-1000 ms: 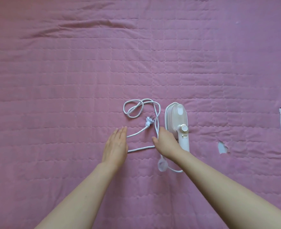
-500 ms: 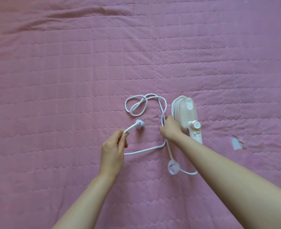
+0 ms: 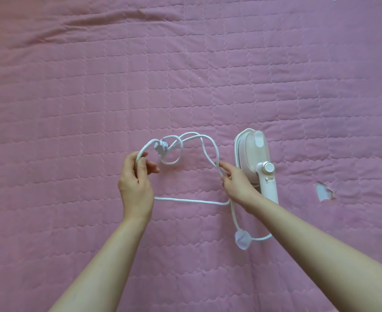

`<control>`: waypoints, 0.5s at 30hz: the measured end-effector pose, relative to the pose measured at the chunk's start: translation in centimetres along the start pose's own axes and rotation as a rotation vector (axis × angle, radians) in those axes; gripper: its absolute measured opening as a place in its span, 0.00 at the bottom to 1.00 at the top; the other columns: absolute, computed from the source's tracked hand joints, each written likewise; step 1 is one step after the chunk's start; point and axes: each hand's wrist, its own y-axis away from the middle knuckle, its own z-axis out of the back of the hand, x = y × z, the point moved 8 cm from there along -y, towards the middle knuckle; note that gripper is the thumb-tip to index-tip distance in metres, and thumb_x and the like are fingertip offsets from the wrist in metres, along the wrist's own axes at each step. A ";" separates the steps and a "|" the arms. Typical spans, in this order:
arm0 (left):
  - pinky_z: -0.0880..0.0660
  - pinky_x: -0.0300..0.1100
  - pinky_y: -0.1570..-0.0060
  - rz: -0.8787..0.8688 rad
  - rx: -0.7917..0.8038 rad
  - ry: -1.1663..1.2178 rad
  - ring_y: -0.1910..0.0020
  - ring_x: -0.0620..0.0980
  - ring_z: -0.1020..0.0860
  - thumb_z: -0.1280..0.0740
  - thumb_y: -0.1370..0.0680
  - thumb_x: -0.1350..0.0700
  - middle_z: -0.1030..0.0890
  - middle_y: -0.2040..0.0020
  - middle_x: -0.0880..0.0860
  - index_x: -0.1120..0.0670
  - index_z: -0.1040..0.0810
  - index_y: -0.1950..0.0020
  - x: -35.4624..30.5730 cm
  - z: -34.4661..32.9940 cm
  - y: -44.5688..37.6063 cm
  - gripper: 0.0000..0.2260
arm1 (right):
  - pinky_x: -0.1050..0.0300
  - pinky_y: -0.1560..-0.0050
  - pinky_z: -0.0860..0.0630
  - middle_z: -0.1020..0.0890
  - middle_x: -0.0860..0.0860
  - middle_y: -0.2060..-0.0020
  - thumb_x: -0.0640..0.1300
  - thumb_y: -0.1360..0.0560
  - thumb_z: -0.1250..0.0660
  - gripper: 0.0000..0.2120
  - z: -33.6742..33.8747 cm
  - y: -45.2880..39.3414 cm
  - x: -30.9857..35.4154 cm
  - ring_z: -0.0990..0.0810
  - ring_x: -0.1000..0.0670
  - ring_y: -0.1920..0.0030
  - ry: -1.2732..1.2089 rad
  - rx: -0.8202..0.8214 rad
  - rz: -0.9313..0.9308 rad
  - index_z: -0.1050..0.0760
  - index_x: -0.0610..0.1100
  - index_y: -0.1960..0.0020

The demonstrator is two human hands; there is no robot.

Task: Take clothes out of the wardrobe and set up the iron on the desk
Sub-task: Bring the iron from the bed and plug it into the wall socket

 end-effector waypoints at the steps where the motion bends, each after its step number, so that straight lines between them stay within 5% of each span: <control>1: 0.22 0.46 0.49 0.001 -0.010 0.013 0.57 0.53 0.18 0.44 0.17 0.57 0.19 0.58 0.54 0.54 0.26 0.47 0.0 0.1 -0.2 0.07 | 0.69 0.54 0.31 0.24 0.62 0.57 0.29 0.24 0.47 0.24 -0.1 0.6 0.2 0.28 0.64 0.61 0.002 0.025 0.035 0.28 0.45 0.33; 4: 0.22 0.49 0.44 -0.011 -0.076 0.030 0.52 0.50 0.17 0.45 0.17 0.57 0.18 0.53 0.56 0.54 0.28 0.46 0.0 0.7 -0.5 0.07 | 0.69 0.41 0.34 0.21 0.55 0.45 0.27 0.24 0.47 0.25 -0.3 2.7 1.0 0.27 0.58 0.45 0.054 0.070 0.127 0.26 0.45 0.34; 9: 0.24 0.45 0.42 -0.040 -0.207 0.061 0.43 0.45 0.20 0.46 0.17 0.54 0.20 0.45 0.46 0.49 0.32 0.47 -0.1 2.0 -0.3 0.04 | 0.63 0.54 0.35 0.27 0.46 0.50 0.30 0.25 0.48 0.28 -2.3 4.0 -0.9 0.25 0.46 0.47 0.280 0.209 0.098 0.26 0.54 0.34; 13: 0.29 0.32 0.54 -0.088 -0.122 -0.066 0.56 0.32 0.25 0.46 0.17 0.53 0.23 0.53 0.41 0.48 0.33 0.48 -0.2 1.3 0.3 0.04 | 0.65 0.51 0.36 0.30 0.48 0.52 0.32 0.23 0.48 0.26 -3.3 4.8 -1.0 0.30 0.52 0.51 0.312 0.310 0.124 0.27 0.55 0.34; 15: 0.31 0.33 0.61 -0.045 0.001 -0.189 0.66 0.35 0.28 0.47 0.16 0.53 0.21 0.50 0.38 0.48 0.34 0.48 1.4 0.4 0.4 0.04 | 0.64 0.47 0.35 0.30 0.47 0.51 0.32 0.22 0.47 0.24 -3.2 5.0 -0.9 0.29 0.51 0.49 0.286 0.330 0.114 0.26 0.54 0.34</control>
